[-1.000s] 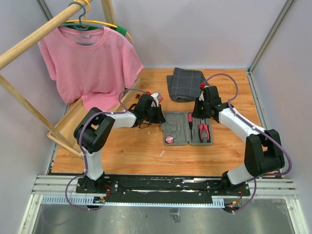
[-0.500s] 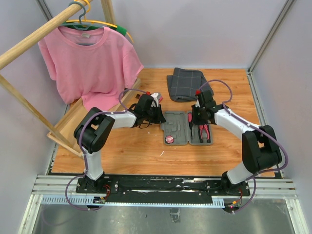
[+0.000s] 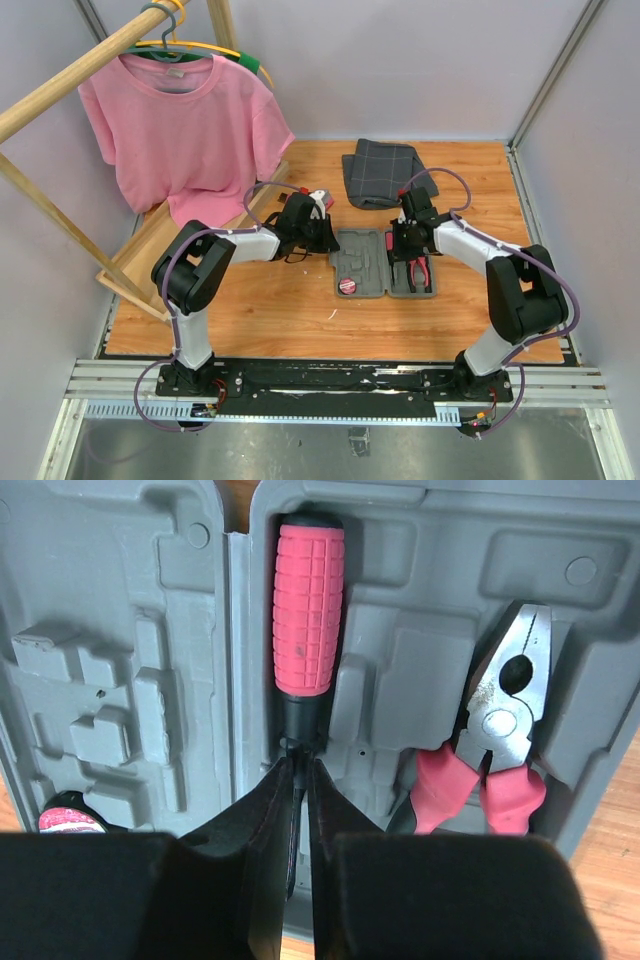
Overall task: Sort the tools into containers
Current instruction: Place the screwdriver in the storage box.
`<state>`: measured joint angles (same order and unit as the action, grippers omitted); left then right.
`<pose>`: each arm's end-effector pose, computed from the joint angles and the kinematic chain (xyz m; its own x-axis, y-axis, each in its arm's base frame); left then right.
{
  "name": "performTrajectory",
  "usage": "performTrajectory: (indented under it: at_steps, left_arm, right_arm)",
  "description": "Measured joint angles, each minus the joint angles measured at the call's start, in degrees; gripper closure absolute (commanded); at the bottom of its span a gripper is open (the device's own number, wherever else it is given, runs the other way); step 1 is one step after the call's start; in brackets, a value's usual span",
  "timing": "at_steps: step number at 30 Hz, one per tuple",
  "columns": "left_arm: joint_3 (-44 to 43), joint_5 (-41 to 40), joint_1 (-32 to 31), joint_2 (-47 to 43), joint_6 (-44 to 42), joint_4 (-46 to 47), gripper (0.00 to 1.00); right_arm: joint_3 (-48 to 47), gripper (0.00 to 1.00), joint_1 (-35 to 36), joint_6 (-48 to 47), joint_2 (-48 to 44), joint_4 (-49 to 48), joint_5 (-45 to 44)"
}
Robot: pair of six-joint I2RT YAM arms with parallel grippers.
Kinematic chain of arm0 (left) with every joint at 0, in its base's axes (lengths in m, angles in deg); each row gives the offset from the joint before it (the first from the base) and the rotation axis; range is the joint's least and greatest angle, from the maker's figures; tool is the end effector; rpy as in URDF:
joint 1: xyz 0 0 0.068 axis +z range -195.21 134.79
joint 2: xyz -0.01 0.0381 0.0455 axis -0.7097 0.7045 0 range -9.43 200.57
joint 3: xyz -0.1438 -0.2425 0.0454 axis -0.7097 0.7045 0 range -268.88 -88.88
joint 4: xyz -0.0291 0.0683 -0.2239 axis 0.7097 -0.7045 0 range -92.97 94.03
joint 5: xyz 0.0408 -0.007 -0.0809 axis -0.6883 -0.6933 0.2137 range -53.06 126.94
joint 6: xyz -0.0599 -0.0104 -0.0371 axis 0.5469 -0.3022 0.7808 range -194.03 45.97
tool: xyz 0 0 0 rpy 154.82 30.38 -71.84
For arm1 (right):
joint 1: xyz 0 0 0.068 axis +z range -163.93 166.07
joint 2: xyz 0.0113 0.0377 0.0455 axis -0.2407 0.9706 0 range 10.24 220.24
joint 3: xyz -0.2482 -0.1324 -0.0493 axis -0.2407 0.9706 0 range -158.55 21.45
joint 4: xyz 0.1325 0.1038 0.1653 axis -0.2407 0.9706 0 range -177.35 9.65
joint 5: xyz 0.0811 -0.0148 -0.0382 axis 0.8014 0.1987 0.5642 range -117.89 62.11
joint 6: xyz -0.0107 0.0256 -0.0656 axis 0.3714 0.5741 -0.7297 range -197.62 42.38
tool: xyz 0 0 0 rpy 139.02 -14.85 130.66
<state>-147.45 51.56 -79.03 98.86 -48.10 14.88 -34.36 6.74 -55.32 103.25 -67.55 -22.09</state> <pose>0.3200 -0.2322 0.1676 -0.7757 0.0104 -0.6310 0.4032 0.7774 -0.4828 0.2937 0.1172 0.1957 -0.8787 0.0720 -0.4719 -0.0748 0.9556 0.2851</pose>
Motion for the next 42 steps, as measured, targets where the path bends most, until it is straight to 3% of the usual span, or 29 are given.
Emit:
performTrajectory:
  at_steps: [8, 16, 37, 42]
  left_arm:
    - [-0.2, 0.0, 0.0, 0.0, 0.0, -0.3, 0.85]
    - [-0.2, -0.1, 0.0, 0.0, 0.0, -0.3, 0.85]
    - [-0.3, -0.2, 0.0, 0.0, 0.0, -0.4, 0.86]
    - [-0.3, -0.4, 0.0, 0.0, -0.1, -0.4, 0.86]
  right_arm:
    - [-0.6, 0.9, 0.0, 0.0, 0.8, -0.1, 0.2]
    - [-1.7, 0.99, 0.3, 0.0, 1.8, 0.9, 0.0]
    - [-5.8, 0.99, 4.9, -0.3, 4.9, 5.8, -7.5]
    - [-4.5, 0.89, 4.9, -0.5, 2.9, 5.4, -7.3]
